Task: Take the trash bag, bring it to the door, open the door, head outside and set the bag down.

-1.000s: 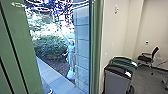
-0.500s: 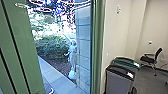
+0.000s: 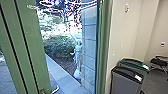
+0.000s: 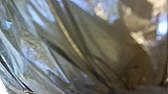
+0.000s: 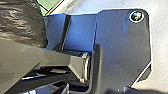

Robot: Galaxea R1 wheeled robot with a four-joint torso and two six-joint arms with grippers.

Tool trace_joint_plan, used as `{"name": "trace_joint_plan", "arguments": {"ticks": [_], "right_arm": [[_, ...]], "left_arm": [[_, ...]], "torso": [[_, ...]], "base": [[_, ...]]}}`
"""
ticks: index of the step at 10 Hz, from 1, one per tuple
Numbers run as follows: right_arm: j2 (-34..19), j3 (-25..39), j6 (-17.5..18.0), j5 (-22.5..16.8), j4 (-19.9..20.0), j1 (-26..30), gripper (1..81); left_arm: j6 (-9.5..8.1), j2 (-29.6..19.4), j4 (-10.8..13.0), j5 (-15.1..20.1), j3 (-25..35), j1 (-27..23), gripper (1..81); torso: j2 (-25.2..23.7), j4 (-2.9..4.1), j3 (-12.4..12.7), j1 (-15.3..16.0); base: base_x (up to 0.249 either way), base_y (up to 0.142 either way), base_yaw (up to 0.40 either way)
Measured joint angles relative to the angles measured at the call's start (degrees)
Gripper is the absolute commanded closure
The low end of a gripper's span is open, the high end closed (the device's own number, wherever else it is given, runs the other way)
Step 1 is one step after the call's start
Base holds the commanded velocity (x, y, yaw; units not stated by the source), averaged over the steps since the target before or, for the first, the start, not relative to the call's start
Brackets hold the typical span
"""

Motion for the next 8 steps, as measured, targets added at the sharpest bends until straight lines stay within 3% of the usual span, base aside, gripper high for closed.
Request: {"name": "trace_joint_plan", "arguments": {"ticks": [5,8], "right_arm": [[-0.09,0.33,-0.07,0.87,0.0,-0.2,1.0],[-2.43,5.07,-0.35,1.58,-0.02,-0.34,1.0]], "left_arm": [[0.22,-1.11,0.0,-0.24,0.33,0.28,81.1],[0.24,-1.73,-0.02,-0.43,1.79,0.59,81.1]], "torso": [[-0.02,0.0,0.0,0.0],[-0.02,0.0,0.0,0.0]], "base": [[0.0,0.0,0.189],[0.0,0.0,0.227]]}}
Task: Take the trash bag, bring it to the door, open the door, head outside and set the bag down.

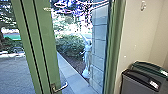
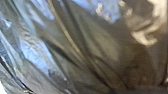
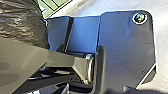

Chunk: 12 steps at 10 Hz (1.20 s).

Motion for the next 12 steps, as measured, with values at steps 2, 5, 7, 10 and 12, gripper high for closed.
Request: {"name": "trace_joint_plan", "arguments": {"ticks": [2,5,7,10,12], "right_arm": [[-1.55,2.82,-0.09,0.46,-0.69,0.01,1.0],[-1.68,2.95,-0.09,0.51,-1.39,-0.11,1.0],[-1.66,2.95,-0.09,0.44,-1.37,-0.16,1.0],[-1.66,2.93,-0.09,0.41,-1.37,-0.27,1.0],[-1.54,2.93,-0.06,0.49,-1.37,-0.35,1.0]], "left_arm": [[-0.02,-0.95,-0.09,-0.06,0.99,0.29,81.1],[-0.02,-1.57,-0.15,-0.35,2.18,0.85,81.1],[-0.02,-1.57,-0.13,-0.41,2.26,0.68,81.1],[-0.02,-1.41,-0.04,-0.44,2.23,0.66,81.1],[-0.02,-1.39,0.0,-0.39,2.21,0.66,81.1]], "torso": [[0.0,0.0,0.0,0.0],[0.0,0.0,0.0,0.0],[0.0,0.0,0.0,-0.02],[0.0,0.0,0.0,-0.02],[0.0,0.0,0.0,-0.02]], "base": [[0.0,0.0,0.271],[0.0,0.0,0.288],[0.0,0.0,0.289],[0.0,0.0,0.289],[0.0,0.0,0.289]]}}
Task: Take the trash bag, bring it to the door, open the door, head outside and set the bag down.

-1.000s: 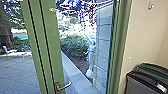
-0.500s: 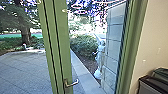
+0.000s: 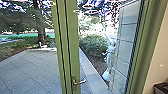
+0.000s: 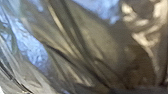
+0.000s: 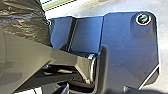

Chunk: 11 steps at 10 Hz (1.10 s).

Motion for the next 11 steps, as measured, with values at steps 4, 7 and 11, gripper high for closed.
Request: {"name": "trace_joint_plan", "arguments": {"ticks": [4,7,11], "right_arm": [[0.0,-0.11,0.0,0.0,-0.02,0.04,1.0],[0.0,-0.16,0.0,0.0,-0.02,0.04,1.0],[0.02,-0.27,0.0,0.02,-0.02,0.04,1.0]], "left_arm": [[0.02,0.26,0.02,0.02,-0.04,0.05,81.1],[0.02,0.3,0.27,0.02,-0.04,0.0,81.1],[0.02,0.33,0.28,0.04,-0.09,-0.04,81.1]], "torso": [[0.0,0.0,0.0,0.0],[0.0,0.0,0.0,0.0],[0.0,0.0,0.0,0.0]], "base": [[0.0,0.0,0.289],[0.0,0.0,0.289],[0.0,0.0,0.289]]}}
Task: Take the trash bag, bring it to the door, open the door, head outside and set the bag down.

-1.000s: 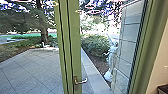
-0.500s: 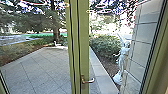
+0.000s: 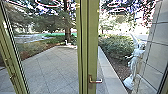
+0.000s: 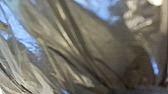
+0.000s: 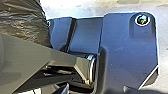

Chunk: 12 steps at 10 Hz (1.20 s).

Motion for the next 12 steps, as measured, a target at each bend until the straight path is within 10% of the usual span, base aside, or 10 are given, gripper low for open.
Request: {"name": "trace_joint_plan", "arguments": {"ticks": [12], "right_arm": [[0.0,-0.26,0.0,0.04,0.0,0.02,1.0]], "left_arm": [[0.0,0.12,0.18,0.2,-0.06,0.04,81.1]], "torso": [[0.0,0.0,0.0,-0.02]], "base": [[0.0,0.0,0.266]]}}
